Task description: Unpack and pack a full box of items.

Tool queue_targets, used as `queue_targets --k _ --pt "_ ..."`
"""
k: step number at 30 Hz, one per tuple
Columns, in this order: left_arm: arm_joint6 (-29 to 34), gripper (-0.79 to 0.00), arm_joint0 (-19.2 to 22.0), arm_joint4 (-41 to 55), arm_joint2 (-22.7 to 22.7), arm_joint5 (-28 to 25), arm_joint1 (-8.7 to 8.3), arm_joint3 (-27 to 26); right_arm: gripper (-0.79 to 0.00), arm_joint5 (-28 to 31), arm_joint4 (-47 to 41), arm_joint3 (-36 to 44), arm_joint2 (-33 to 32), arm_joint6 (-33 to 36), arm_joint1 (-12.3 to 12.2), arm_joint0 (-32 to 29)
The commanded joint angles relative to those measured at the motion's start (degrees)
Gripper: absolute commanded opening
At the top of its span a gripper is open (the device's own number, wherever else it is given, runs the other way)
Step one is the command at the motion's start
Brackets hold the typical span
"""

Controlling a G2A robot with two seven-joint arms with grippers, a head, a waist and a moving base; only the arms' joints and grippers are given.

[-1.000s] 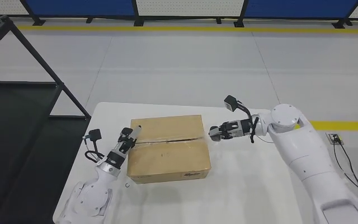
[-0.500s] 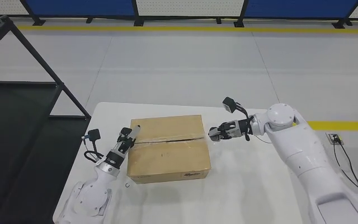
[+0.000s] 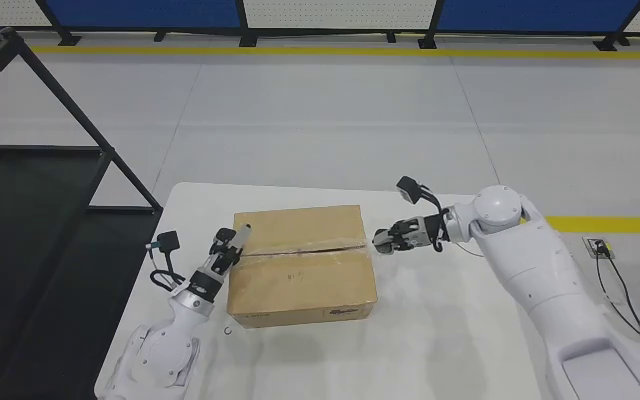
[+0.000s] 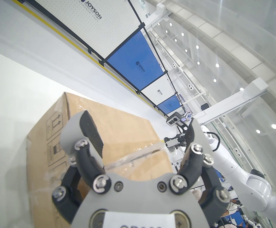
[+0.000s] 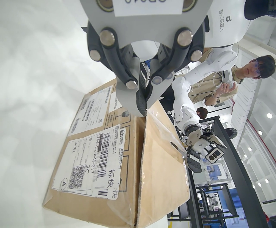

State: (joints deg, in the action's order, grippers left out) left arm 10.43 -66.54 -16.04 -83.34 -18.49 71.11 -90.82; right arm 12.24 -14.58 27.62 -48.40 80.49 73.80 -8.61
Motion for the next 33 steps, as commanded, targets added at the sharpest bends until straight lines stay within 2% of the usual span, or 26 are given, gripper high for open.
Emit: queue_targets --k 1,2,3,5,6,7,10,16,18,21,25,27,30,33 --pt "0.0 0.000 -0.1 0.0 0.0 0.0 -0.01 -0.1 -0.686 0.1 0.1 -0.4 0.2 -0.1 0.2 0.0" --pt "0.0 0.000 -0.1 0.0 0.0 0.0 -0.01 -0.1 -0.640 0.2 0.2 -0.6 0.2 -0.1 0.2 0.1" --pt "0.0 0.000 -0.1 0.0 -0.1 0.0 -0.01 -0.2 -0.526 0.3 0.2 -0.8 0.3 -0.2 0.3 0.1" --pt "-0.1 0.000 -0.2 -0.1 -0.1 0.0 -0.02 -0.2 -0.354 0.5 0.0 -1.3 0.3 -0.2 0.5 0.2" --pt "-0.1 0.000 -0.3 -0.1 -0.1 0.0 -0.02 -0.3 -0.071 0.7 -0.1 -1.5 0.2 -0.3 0.5 0.3" --pt "-0.1 0.000 -0.3 -0.1 -0.1 0.0 -0.02 -0.3 -0.037 1.0 -0.2 -1.7 0.1 -0.4 0.5 0.4" --pt "-0.2 0.000 -0.4 -0.2 0.0 0.0 -0.02 -0.4 0.000 2.0 -0.6 -2.2 -0.4 -0.5 0.4 0.6" --pt "-0.2 0.000 -0.6 -0.3 0.1 0.1 -0.02 -0.8 0.000 4.2 -1.0 -2.4 -1.5 -1.8 0.0 0.7" --pt "-0.3 0.000 -0.8 -0.5 0.1 0.1 -0.02 -1.2 0.000 8.0 -2.1 -1.8 -2.8 -4.1 -0.4 0.6" --pt "-0.9 0.000 -1.4 -0.3 -0.6 -0.2 -0.09 -2.3 0.000 17.7 -3.2 1.2 -5.0 -6.8 -1.3 -0.4" --pt "-1.7 0.000 -2.9 0.8 -2.3 -0.6 -0.24 -4.8 0.000 25.4 0.4 10.4 -6.1 -13.9 -3.1 -4.1" --pt "-2.1 0.000 -3.7 1.5 -3.5 -0.9 -0.34 -6.1 0.000 27.5 1.3 16.5 -6.3 -15.9 -4.1 -7.2" --pt "-2.5 0.000 -4.9 2.6 -5.3 -0.8 -0.48 -7.6 0.000 28.5 0.3 24.9 -6.3 -16.9 -5.5 -11.6" --pt "-3.5 0.000 -6.2 2.9 -7.5 -0.2 -0.65 -8.0 0.000 26.2 -5.4 32.7 -5.8 -14.6 -7.1 -15.3"
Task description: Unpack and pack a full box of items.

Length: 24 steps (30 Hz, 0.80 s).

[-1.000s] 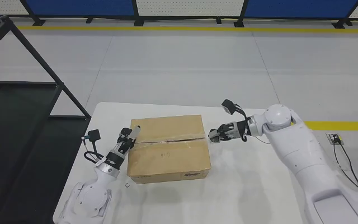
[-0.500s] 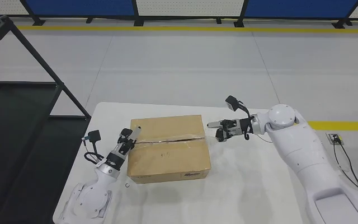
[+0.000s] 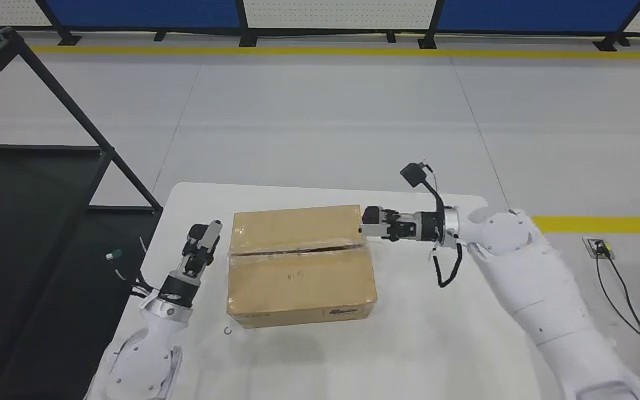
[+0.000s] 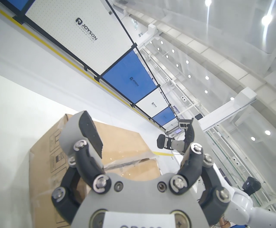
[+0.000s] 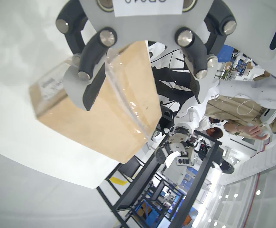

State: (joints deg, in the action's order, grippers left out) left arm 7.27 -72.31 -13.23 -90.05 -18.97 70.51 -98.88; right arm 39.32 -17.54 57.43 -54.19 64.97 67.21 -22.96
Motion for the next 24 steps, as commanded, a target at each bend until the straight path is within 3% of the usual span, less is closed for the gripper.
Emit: queue_targets --k 1,3,9,13,19,24 --pt "-0.6 0.000 -0.9 0.1 -1.6 0.6 -0.13 0.1 0.000 -1.3 -4.1 4.7 -0.3 1.3 -1.2 -1.9" --pt "-1.1 0.000 -1.7 0.0 -3.4 1.1 -0.28 0.7 0.000 -2.1 -7.1 8.3 -0.8 2.1 -2.4 -3.5" --pt "-0.5 0.000 -3.2 0.0 -7.0 0.9 -0.70 2.8 0.000 -2.5 -7.1 8.3 -0.8 1.7 -2.4 -3.7" --pt "-0.6 0.000 -3.9 0.2 -7.2 0.3 -0.72 3.5 0.000 -10.2 -2.9 9.2 1.2 -2.4 -1.8 -3.1" --pt "-0.7 0.000 -4.2 0.8 -6.9 0.0 -0.68 3.6 0.000 -18.1 -1.7 5.1 4.7 -1.5 -0.4 0.1" --pt "-0.4 0.000 -4.2 1.0 -6.8 -0.3 -0.71 3.7 0.000 -19.2 -1.1 1.0 7.1 -3.2 1.1 2.5"
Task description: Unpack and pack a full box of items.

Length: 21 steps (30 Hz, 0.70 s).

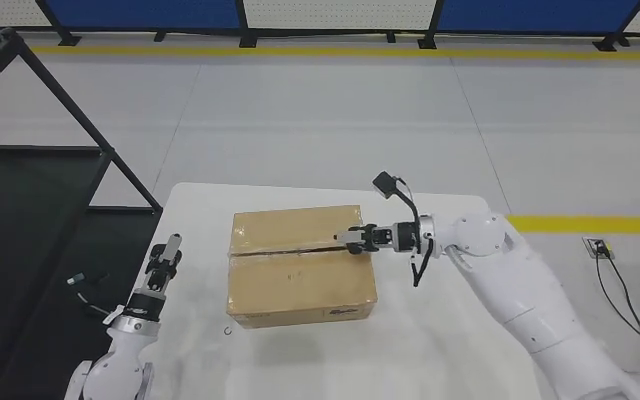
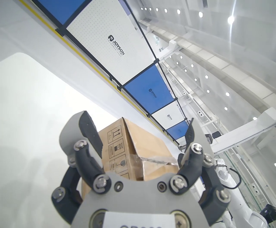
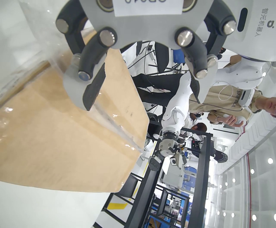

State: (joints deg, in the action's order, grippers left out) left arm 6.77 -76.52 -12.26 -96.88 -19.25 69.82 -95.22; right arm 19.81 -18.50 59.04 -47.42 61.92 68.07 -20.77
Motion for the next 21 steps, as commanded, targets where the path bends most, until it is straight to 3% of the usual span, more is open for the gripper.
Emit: queue_targets --k 1,9,15,21 --pt "0.1 0.000 -0.1 0.1 0.1 -0.1 -0.01 0.0 0.000 0.6 -0.2 -1.3 0.8 -0.2 0.6 0.6" --pt "0.1 0.000 -0.1 -0.1 0.1 -0.1 -0.04 0.0 0.000 2.4 0.0 -4.5 3.7 -1.7 2.9 3.2" --pt "-0.4 0.000 -0.9 0.2 0.0 -0.3 -0.01 -0.5 0.000 4.7 -4.0 -5.7 4.0 2.7 4.0 4.5" --pt "-0.4 0.000 -1.2 0.4 0.2 -0.4 0.01 -0.9 0.000 2.9 -3.6 -7.0 3.5 2.4 4.3 5.1"
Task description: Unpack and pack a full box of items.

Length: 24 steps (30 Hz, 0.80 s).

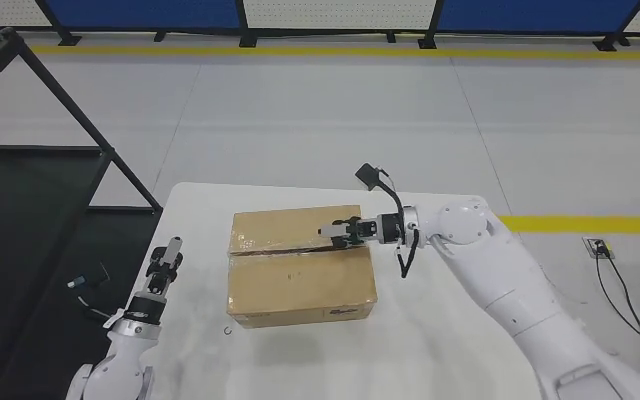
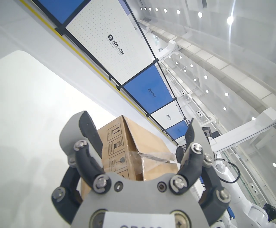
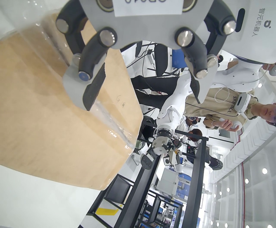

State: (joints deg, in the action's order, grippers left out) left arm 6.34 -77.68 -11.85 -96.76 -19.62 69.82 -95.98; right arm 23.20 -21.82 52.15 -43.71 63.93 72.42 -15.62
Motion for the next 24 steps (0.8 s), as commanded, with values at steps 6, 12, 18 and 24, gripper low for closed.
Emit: queue_targets --k 6,12,18,24 --pt "0.2 0.000 0.0 -0.2 0.4 0.0 0.02 -0.7 0.000 1.3 -1.4 0.8 -2.7 0.9 -0.6 -1.2" --pt "0.8 0.000 0.3 -1.2 1.7 0.1 0.07 -2.0 0.000 3.8 3.8 4.5 -2.1 4.7 -1.1 -2.3" --pt "0.8 0.000 0.5 -1.7 2.8 0.1 0.15 -2.5 0.000 5.9 8.2 6.4 -1.5 1.5 -0.9 -2.9" --pt "0.7 0.000 0.3 -2.0 3.1 0.0 0.16 -2.5 0.000 5.1 9.7 6.0 -0.7 0.6 -0.4 -2.5"
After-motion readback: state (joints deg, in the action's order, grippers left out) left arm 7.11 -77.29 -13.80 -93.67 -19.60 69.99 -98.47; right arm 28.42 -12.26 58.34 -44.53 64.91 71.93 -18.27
